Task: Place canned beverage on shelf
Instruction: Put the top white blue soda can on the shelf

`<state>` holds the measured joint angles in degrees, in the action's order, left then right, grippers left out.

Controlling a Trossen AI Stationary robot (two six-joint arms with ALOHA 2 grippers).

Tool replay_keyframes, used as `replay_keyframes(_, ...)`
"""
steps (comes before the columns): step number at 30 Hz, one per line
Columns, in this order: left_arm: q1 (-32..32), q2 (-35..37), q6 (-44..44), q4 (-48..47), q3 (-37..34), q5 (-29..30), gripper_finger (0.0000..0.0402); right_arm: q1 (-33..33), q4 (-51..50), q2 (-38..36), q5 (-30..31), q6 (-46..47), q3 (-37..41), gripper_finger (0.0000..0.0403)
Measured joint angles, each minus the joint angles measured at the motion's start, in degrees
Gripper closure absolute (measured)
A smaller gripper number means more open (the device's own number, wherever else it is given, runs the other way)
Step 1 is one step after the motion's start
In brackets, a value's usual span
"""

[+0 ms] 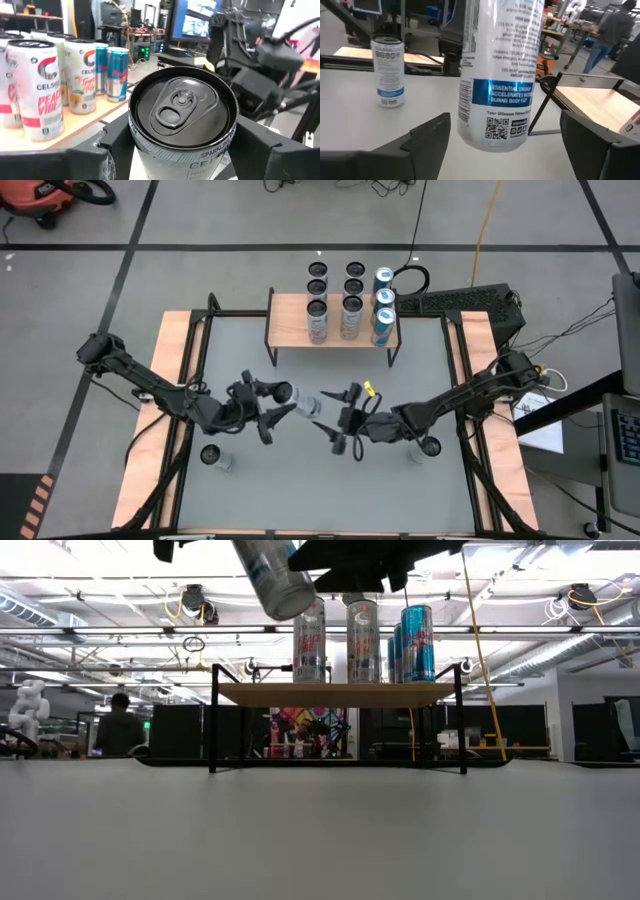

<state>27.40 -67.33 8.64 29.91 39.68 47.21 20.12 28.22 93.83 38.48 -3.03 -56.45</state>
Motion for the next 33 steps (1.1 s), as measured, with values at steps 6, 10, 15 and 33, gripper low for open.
replay_keyframes(6,0.00,0.02,5.86,0.01,0.02,3.66,0.0157,0.00,6.23,2.93,0.71,-1.88,0.00,0.0092)
replay_keyframes(10,-0.13,-0.86,7.57,0.53,0.09,7.12,0.0157,-0.20,9.54,3.23,0.96,-2.85,0.00,0.0092)
replay_keyframes(15,-0.53,-3.18,8.89,3.75,0.13,9.29,0.0157,-0.65,11.96,3.29,2.85,-4.53,0.00,0.0092)
replay_keyframes(33,-1.72,-11.59,9.43,17.37,0.15,15.36,0.0157,-3.72,6.50,3.29,3.32,-5.47,0.04,0.0092)
